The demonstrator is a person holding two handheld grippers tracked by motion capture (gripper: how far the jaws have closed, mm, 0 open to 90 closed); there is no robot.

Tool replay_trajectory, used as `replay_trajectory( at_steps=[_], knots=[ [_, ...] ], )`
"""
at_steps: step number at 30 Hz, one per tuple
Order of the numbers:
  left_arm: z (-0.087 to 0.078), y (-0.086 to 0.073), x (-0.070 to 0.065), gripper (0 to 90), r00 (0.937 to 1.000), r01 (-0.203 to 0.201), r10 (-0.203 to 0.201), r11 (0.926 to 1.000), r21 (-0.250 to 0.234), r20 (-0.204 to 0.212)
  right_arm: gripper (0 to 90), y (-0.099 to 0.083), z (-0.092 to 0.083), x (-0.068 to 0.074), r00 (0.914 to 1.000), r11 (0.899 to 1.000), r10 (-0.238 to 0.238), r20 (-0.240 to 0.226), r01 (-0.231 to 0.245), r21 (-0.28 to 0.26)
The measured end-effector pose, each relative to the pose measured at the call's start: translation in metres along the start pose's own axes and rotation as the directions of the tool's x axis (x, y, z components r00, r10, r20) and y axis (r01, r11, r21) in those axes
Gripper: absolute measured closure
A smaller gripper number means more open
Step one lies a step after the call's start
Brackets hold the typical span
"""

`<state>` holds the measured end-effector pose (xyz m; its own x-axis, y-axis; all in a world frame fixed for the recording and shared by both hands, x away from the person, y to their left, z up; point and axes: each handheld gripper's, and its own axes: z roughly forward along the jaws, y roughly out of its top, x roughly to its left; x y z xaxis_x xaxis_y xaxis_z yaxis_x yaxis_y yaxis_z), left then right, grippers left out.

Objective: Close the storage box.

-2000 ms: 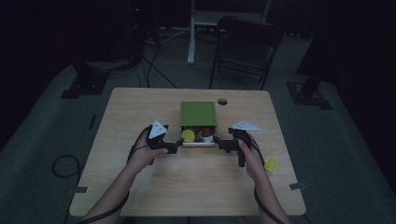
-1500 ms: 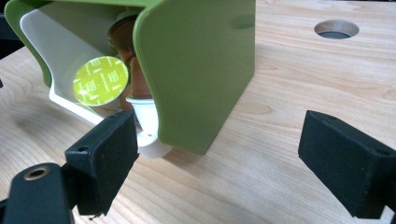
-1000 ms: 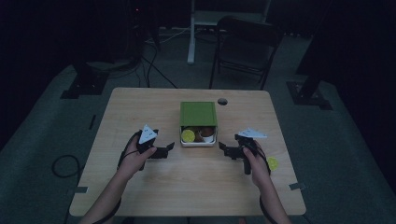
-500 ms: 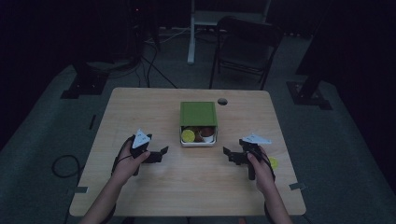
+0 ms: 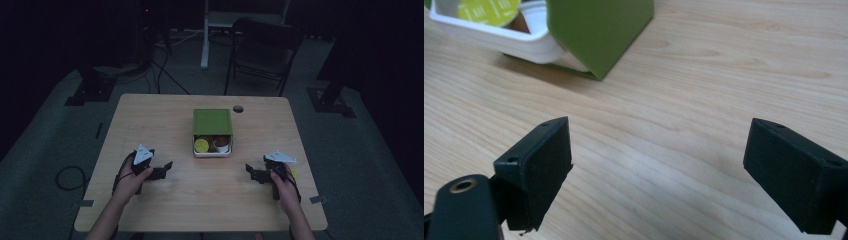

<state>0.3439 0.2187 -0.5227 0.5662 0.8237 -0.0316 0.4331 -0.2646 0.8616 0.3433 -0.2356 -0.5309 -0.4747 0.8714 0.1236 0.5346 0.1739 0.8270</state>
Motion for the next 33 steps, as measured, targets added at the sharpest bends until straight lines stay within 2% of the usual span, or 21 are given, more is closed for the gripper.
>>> replay_trajectory(
  at_steps=[10,17,28,33],
  knots=[
    [-0.009,-0.017,0.01,9.9,0.9978,0.036,-0.034,0.9987,0.036,-0.056,11.7,-0.015,-0.008,-0.002,0.9994,1.0,-0.012,0.032,0.011,0.016],
    [-0.018,-0.025,0.019,9.9,0.9917,0.073,-0.067,0.9962,0.047,-0.11,11.6,-0.021,-0.018,0.002,0.9969,0.998,-0.053,0.058,0.052,0.026],
    [-0.034,-0.039,0.028,9.9,0.9849,0.096,-0.086,0.9934,0.062,-0.15,11.6,-0.033,-0.025,-0.003,0.9956,0.999,-0.028,0.089,0.025,0.041],
    [-0.041,-0.041,0.03,9.9,0.9817,0.1,-0.088,0.9927,0.067,-0.169,11.6,-0.037,-0.028,-0.006,0.9918,0.998,-0.021,0.126,0.014,0.061]
  ],
)
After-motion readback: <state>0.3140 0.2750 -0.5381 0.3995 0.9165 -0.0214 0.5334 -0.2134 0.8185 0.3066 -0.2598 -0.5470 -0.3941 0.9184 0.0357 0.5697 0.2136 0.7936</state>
